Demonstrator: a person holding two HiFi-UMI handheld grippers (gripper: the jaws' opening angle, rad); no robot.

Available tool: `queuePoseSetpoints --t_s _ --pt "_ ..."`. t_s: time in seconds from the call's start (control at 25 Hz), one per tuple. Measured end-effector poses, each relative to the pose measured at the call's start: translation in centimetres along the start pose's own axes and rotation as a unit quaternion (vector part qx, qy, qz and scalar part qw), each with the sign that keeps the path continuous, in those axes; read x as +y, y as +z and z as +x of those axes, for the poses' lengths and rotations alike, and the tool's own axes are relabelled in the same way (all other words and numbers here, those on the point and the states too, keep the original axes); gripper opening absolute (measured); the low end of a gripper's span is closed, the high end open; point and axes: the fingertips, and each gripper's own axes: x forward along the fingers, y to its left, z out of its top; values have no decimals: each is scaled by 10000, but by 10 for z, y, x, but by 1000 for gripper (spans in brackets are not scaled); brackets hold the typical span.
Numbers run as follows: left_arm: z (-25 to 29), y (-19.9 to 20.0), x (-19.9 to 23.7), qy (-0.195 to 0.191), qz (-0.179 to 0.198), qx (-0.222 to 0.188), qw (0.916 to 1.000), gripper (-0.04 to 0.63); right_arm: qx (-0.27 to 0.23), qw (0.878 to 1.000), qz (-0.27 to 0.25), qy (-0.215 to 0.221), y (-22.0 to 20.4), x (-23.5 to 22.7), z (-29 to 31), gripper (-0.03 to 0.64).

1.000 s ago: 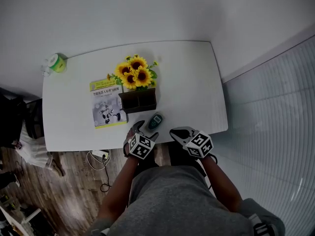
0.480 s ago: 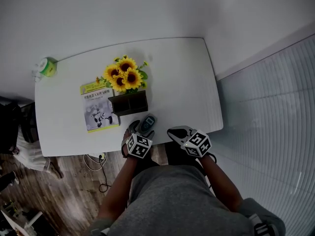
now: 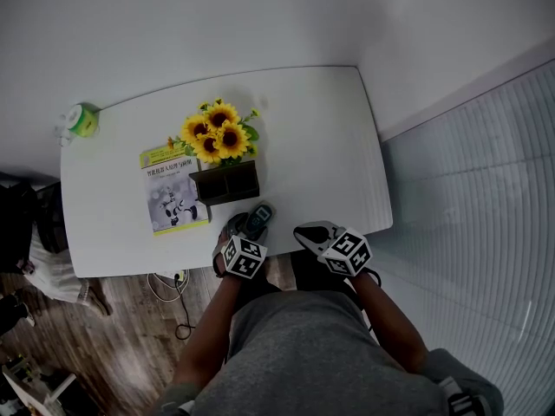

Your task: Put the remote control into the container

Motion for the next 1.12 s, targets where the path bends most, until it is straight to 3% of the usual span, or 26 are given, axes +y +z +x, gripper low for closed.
queuePoseSetpoints --t_s 0.32,0.52,0.72,1.12 --pt "-4 1 -3 -53 73 -102 9999 253 -10 10000 -1 -12 -1 5 0 17" --pt "-8 2 1 -329 -499 -249 9979 252 -66 10000 -11 6 2 7 2 18" --pt "-16 5 2 -525 -836 -433 9942 252 -65 10000 -16 52 6 10 7 17" --pt "-53 20 4 -1046 -1480 -1135 9769 252 -181 9998 -79 61 19 16 12 18"
